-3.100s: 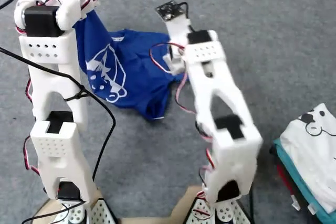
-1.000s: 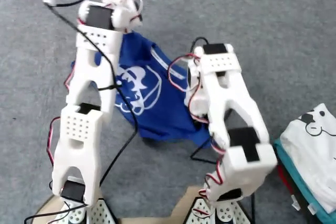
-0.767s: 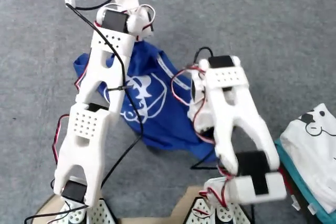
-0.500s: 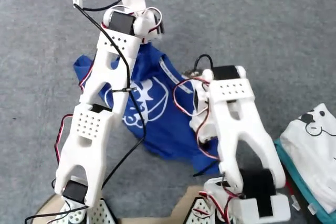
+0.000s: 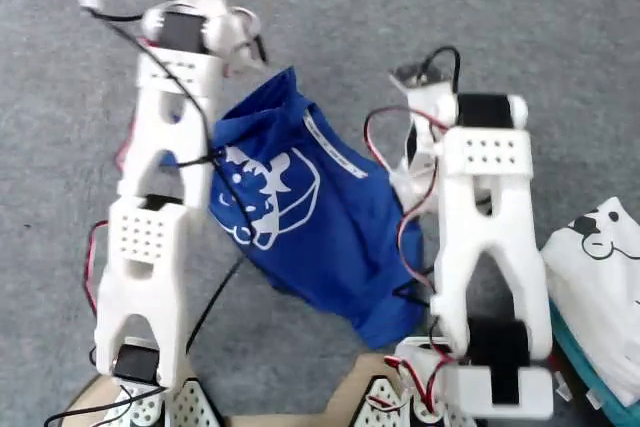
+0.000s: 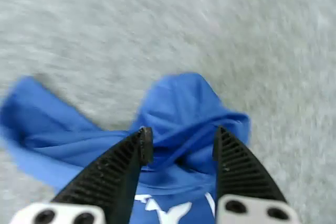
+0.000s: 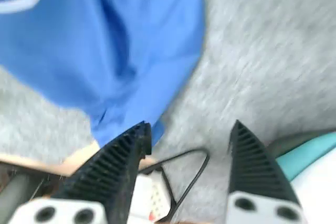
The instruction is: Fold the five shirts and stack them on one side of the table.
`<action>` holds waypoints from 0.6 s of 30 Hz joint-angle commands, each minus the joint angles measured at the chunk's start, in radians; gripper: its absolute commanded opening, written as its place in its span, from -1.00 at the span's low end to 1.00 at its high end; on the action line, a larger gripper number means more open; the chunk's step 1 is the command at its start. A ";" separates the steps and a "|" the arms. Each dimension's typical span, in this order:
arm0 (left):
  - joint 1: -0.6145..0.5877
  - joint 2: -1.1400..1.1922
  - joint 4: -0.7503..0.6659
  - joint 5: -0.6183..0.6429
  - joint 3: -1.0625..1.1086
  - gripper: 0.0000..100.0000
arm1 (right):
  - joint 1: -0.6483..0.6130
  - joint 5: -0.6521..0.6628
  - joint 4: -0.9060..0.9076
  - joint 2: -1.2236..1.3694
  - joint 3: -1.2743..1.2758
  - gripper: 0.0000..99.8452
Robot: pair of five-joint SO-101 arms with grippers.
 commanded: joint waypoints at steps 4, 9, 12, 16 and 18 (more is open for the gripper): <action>-0.152 -0.134 0.081 -0.074 -0.048 -0.61 | -0.142 -0.123 -0.015 0.366 -0.443 -0.76; -0.180 -0.154 0.081 -0.098 0.107 -0.62 | -0.211 -0.190 -0.011 0.786 -0.941 -0.78; -0.199 -0.194 0.081 -0.104 0.232 -0.62 | -0.226 -0.253 -0.011 1.010 -1.254 -0.77; -0.232 -0.245 0.080 -0.114 0.356 -0.62 | -0.249 -0.290 -0.018 1.244 -1.630 -0.78; -0.244 -0.263 0.080 -0.129 0.397 -0.62 | -0.266 -0.319 -0.040 1.330 -1.784 -0.78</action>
